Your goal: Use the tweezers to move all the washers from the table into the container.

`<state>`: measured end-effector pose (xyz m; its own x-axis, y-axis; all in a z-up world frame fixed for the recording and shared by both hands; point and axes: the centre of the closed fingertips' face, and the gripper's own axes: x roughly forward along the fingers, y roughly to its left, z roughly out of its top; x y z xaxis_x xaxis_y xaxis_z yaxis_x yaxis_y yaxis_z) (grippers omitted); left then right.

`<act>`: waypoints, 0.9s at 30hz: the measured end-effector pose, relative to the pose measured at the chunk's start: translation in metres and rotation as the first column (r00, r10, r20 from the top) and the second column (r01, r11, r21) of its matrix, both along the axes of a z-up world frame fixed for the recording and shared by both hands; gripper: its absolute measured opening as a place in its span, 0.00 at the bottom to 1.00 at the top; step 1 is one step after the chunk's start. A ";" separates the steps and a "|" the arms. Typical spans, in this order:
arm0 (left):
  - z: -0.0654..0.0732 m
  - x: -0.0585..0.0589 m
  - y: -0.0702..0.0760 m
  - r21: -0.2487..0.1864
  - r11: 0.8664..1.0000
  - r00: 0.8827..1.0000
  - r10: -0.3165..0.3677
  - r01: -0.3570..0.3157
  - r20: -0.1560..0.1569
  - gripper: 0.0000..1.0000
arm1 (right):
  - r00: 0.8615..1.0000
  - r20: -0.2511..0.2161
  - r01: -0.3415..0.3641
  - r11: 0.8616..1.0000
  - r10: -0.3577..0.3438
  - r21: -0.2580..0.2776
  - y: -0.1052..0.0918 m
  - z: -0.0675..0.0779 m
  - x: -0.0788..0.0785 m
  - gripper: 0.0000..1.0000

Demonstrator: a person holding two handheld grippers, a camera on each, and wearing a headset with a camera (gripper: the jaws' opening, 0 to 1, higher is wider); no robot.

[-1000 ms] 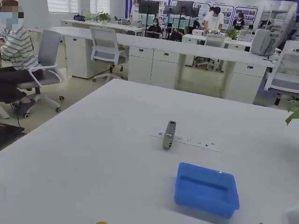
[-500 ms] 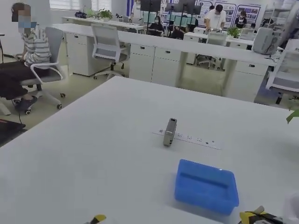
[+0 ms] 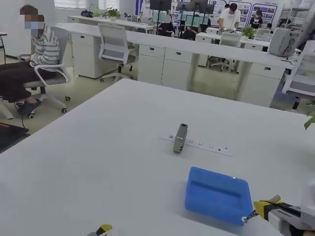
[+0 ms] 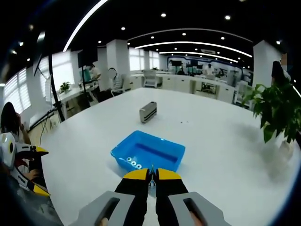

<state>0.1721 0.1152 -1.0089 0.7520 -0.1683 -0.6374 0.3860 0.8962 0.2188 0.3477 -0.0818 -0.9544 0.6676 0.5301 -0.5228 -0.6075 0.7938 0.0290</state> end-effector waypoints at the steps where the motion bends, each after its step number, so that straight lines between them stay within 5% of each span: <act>1: 0.000 0.000 0.000 0.001 1.000 1.000 0.000 0.000 -0.001 0.82 | 1.000 0.001 -0.004 1.000 0.004 0.005 0.002 0.001 0.003 0.00; 27: -0.004 -0.001 -0.001 -0.003 1.000 1.000 -0.006 0.006 -0.021 0.81 | 1.000 -0.020 -0.007 1.000 0.007 -0.004 0.019 -0.017 0.049 0.01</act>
